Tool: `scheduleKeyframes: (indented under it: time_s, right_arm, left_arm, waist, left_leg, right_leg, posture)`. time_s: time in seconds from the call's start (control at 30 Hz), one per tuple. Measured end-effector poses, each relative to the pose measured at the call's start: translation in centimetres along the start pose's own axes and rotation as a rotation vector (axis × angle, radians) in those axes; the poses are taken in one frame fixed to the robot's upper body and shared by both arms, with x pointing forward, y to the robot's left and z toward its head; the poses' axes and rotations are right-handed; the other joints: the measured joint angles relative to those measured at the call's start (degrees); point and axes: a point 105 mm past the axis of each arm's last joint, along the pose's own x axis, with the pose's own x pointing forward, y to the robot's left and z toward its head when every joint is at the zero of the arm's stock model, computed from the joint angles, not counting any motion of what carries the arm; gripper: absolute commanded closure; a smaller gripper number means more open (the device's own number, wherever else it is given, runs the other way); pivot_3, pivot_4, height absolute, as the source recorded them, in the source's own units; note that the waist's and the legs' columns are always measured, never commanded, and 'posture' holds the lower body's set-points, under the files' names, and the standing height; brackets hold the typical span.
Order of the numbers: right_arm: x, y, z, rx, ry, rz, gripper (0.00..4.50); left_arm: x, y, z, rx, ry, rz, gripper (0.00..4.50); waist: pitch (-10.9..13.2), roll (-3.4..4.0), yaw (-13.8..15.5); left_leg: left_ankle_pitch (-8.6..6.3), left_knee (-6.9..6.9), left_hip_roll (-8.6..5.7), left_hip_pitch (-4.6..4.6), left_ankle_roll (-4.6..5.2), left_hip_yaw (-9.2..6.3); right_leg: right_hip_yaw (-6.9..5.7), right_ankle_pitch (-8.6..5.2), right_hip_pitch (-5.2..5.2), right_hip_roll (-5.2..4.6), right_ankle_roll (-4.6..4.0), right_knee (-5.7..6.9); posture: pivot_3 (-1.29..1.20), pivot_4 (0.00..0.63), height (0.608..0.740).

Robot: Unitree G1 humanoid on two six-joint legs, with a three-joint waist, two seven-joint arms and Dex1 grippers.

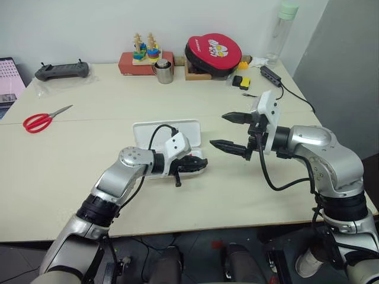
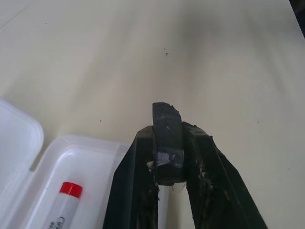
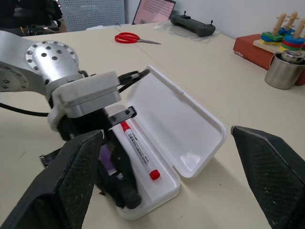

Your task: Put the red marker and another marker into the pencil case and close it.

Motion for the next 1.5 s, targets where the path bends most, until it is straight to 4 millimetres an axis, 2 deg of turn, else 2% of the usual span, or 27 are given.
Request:
scheduleKeyframes:
  time_s: [0.17, 0.33, 0.4, 0.77, 0.87, 0.9, 1.0, 1.07, 1.13, 1.23, 1.3, 1.4, 1.5]
  right_arm:
    - [-0.5, 0.3, -1.0, 0.021, 0.034, -0.035, 0.0]
    - [-0.5, 0.5, -0.9, 0.027, 0.032, -0.045, 0.0]
    - [-0.5, 0.5, -0.9, 0.03, 0.03, -0.051, 0.0]
    - [-0.2, 0.1, -0.6, 0.038, 0.01, -0.063, 0.0]
    - [0.6, -0.4, 0.1, 0.041, -0.02, -0.05, 0.0]
    - [0.9, -0.7, 0.6, 0.035, -0.032, -0.044, 0.0]
    - [2.7, -1.5, 1.9, 0.02, -0.065, -0.019, 0.0]
    - [4.2, -2.5, 2.0, 0.021, -0.056, -0.022, 0.0]
    - [6.7, -3.8, 1.5, 0.041, -0.029, -0.033, 0.0]
    - [9.7, -5.0, 0.1, 0.065, 0.024, -0.053, 0.51]
    - [11.2, -5.7, -0.6, 0.079, 0.052, -0.072, 1.08]
    - [12.7, -6.3, -1.2, 0.068, 0.083, -0.094, 1.65]
    - [13.7, -6.6, -1.7, 0.052, 0.116, -0.12, 2.29]
  left_arm:
    - [0.2, 0.5, -0.8, 0.016, 0.026, -0.011, 4.06]
    - [0.2, 0.2, -1.1, 0.026, 0.038, -0.047, 4.06]
    - [0.2, 0.2, -1.4, 0.021, 0.05, -0.054, 3.35]
    - [0.0, 0.5, -1.5, 0.022, 0.061, -0.039, 1.32]
    - [-0.6, 1.0, -0.2, -0.014, -0.009, 0.012, 0.84]
    - [-0.9, 1.2, 0.7, -0.021, -0.051, 0.032, 0.53]
    - [-2.7, 1.5, 2.2, -0.079, -0.157, 0.103, 0.03]
    - [-4.0, 1.3, 2.6, -0.13, -0.214, 0.147, 0.03]
    - [-6.0, 1.4, 2.4, -0.199, -0.269, 0.242, 0.03]
    - [-9.1, 1.8, 2.1, -0.272, -0.324, 0.393, 0.0]
    - [-11.2, 2.0, 2.0, -0.305, -0.362, 0.488, 0.0]
    - [-13.4, 2.0, 1.8, -0.337, -0.407, 0.59, 0.0]
    - [-14.6, 1.8, 1.4, -0.363, -0.422, 0.656, 0.0]
  waist:
    - [0.0, 0.0, 0.4]
    - [0.0, 0.0, 0.43]
    - [0.0, 0.0, 0.43]
    - [0.0, 0.0, 0.44]
    - [0.0, 0.0, 0.25]
    - [0.0, 0.0, 0.22]
    - [0.0, 0.0, -0.43]
    - [0.0, 0.0, -0.89]
    - [0.0, 0.0, -1.53]
    - [0.0, 0.0, -1.42]
    - [0.0, 0.0, -1.27]
    - [0.0, -0.01, -0.51]
    - [0.0, -0.01, -0.26]
  left_leg:
    - [0.0, -0.01, -0.03, -0.12, 0.0, -0.01]
    - [0.0, 0.0, -0.03, -0.11, 0.0, -0.03]
    - [0.0, 0.01, -0.02, -0.11, 0.0, -0.04]
    - [0.01, 0.03, -0.02, -0.1, 0.01, -0.04]
    - [0.01, 0.05, -0.02, -0.1, 0.01, -0.02]
    - [0.01, 0.06, -0.01, -0.09, 0.01, -0.04]
    - [0.01, 0.04, 0.01, 0.02, 0.01, 0.01]
    - [0.01, 0.01, 0.01, 0.06, 0.01, -0.01]
    - [0.01, 0.01, 0.05, 0.17, 0.01, 0.09]
    - [0.02, -0.01, 0.1, 0.16, 0.01, 0.05]
    - [0.02, -0.01, 0.11, 0.15, 0.0, 0.07]
    - [0.02, 0.0, 0.08, 0.11, -0.01, 0.07]
    - [0.02, 0.0, 0.06, 0.12, -0.02, 0.1]
  right_leg:
    - [0.01, 0.0, -0.04, -0.01, 0.01, -0.08]
    - [-0.01, 0.0, -0.04, -0.01, 0.01, -0.06]
    - [-0.02, 0.02, -0.04, -0.01, 0.04, -0.04]
    - [-0.01, 0.03, -0.03, 0.0, 0.06, -0.02]
    - [0.01, 0.05, -0.04, -0.01, 0.09, -0.01]
    - [0.0, 0.05, -0.04, -0.01, 0.09, 0.0]
    - [0.04, 0.05, -0.02, 0.0, 0.09, 0.04]
    - [0.06, 0.05, -0.01, 0.01, 0.07, 0.08]
    - [0.23, 0.08, -0.03, 0.09, 0.01, 0.12]
    - [0.29, 0.13, -0.04, 0.21, -0.07, 0.12]
    - [0.31, 0.24, -0.05, 0.24, -0.25, 0.1]
    - [0.32, 0.25, -0.05, 0.23, -0.27, 0.05]
    - [0.38, 0.26, -0.04, 0.23, -0.28, 0.03]
  posture:
    - [0.0, 0.15, 0.74]
    - [0.0, 0.15, 0.74]
    - [0.0, 0.15, 0.74]
    - [0.0, 0.15, 0.74]
    - [0.0, 0.15, 0.74]
    - [0.0, 0.15, 0.74]
    - [0.0, 0.15, 0.74]
    - [0.0, 0.15, 0.74]
    - [0.0, 0.15, 0.74]
    - [0.0, 0.15, 0.74]
    - [0.0, 0.15, 0.74]
    - [0.0, 0.15, 0.74]
    - [0.0, 0.15, 0.74]
